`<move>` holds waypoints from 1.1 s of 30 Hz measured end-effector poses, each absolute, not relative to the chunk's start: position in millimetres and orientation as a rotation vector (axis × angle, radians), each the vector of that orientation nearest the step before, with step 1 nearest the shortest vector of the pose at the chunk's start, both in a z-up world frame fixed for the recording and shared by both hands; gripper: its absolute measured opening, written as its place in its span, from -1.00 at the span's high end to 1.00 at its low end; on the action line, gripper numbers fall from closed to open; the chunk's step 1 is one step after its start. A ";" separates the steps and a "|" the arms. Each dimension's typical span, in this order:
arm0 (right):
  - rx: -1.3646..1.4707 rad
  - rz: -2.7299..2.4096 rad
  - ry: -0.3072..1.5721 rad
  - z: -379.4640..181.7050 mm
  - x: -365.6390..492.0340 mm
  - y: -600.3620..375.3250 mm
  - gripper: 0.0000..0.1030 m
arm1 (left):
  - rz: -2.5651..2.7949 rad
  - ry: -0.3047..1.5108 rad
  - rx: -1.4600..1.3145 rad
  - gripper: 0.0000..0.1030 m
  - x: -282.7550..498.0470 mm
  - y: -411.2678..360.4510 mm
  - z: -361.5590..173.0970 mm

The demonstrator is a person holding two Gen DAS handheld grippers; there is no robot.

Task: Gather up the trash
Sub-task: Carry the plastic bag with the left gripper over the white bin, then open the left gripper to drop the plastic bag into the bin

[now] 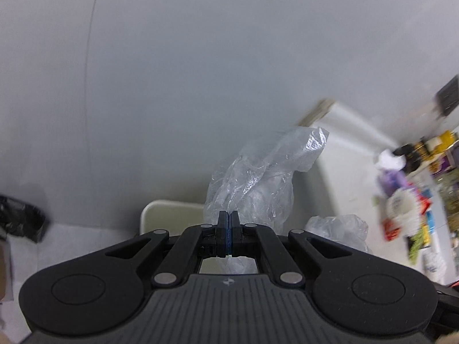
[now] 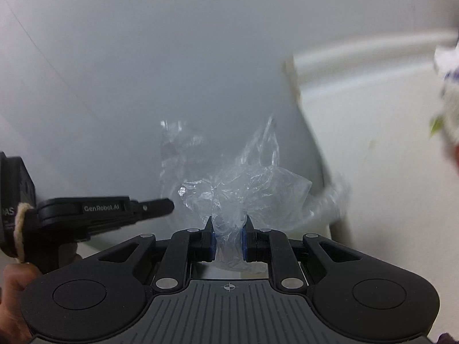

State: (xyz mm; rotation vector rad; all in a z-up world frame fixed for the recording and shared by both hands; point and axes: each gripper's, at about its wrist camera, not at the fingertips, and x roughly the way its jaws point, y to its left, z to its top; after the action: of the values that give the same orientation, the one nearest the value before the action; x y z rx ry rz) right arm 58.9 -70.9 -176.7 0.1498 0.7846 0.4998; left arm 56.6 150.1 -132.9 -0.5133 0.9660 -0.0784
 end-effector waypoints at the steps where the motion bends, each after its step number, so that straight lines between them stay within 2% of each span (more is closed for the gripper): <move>1: 0.124 0.498 0.799 -184.5 62.8 -62.5 0.71 | -0.073 0.985 -0.511 1.00 58.2 152.0 -144.2; 12: 0.015 0.375 0.952 -287.9 133.5 -10.5 0.67 | -0.089 1.162 -0.386 0.99 128.2 126.4 -253.8; 19: -0.054 0.337 1.014 -327.5 171.8 9.2 0.59 | -0.120 1.230 -0.282 0.97 167.4 104.3 -293.9; 22: -0.079 0.335 1.015 -333.7 175.1 13.5 0.59 | -0.147 1.243 -0.226 0.92 179.0 96.2 -301.4; 25: -0.101 0.337 1.027 -332.6 175.0 24.9 0.58 | -0.155 1.262 -0.177 0.66 188.0 90.6 -306.3; 26: -0.107 0.334 1.028 -333.5 176.5 28.0 0.48 | -0.157 1.263 -0.172 0.56 189.3 91.8 -306.7; 28: -0.110 0.331 1.026 -331.5 168.9 22.4 0.28 | -0.160 1.265 -0.174 0.50 189.0 95.8 -305.9; 30: -0.100 0.330 1.030 -335.8 174.5 19.7 -0.14 | -0.160 1.278 -0.174 0.32 189.8 96.2 -305.5; 33: -0.087 0.330 1.029 -334.2 169.0 14.4 -0.36 | -0.163 1.285 -0.175 0.06 189.5 97.2 -304.3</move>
State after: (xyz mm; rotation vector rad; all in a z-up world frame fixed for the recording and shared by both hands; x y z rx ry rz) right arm 169.0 14.4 -334.2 -0.0869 1.0291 0.3302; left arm 189.5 97.2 -304.3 -0.1749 1.2847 -0.1630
